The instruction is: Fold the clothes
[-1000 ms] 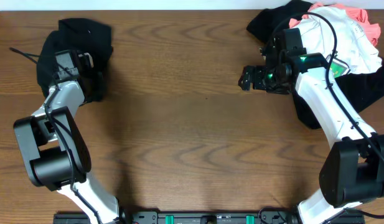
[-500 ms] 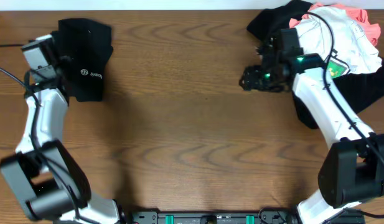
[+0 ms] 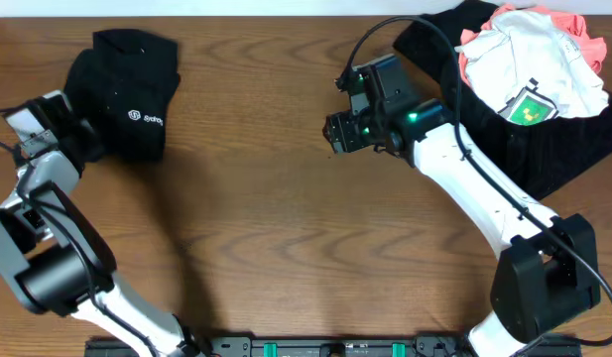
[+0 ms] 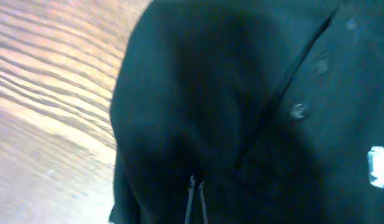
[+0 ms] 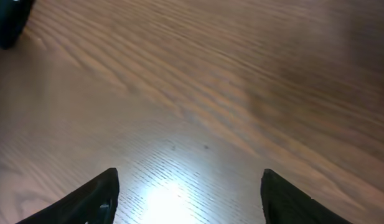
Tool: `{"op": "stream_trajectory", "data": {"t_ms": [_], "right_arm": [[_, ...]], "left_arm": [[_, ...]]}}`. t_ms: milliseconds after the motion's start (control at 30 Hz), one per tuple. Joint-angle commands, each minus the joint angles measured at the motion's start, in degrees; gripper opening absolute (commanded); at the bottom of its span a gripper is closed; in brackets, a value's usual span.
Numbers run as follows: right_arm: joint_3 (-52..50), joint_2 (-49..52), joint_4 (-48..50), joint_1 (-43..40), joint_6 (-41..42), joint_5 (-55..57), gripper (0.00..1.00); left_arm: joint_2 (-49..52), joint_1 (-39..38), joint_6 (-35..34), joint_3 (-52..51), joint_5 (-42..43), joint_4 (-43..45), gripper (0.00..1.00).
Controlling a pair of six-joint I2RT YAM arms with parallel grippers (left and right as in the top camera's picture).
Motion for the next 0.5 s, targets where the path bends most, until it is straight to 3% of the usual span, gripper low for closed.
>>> {"op": "stream_trajectory", "data": {"t_ms": [0,233,467], "right_arm": [[-0.13,-1.42,-0.57,-0.20,-0.52,0.90,0.73],[-0.13,-1.42,-1.90,-0.20,-0.55,0.74,0.75],[-0.13,-1.42,-1.84,-0.20,-0.57,0.76,0.78]], "left_arm": [[4.28,0.04,1.33,-0.07,1.22,0.87,0.06],[6.43,0.15,1.31,-0.07,-15.50,2.93,0.06],[4.72,0.46,1.09,-0.07,-17.09,4.26,0.06]]}}
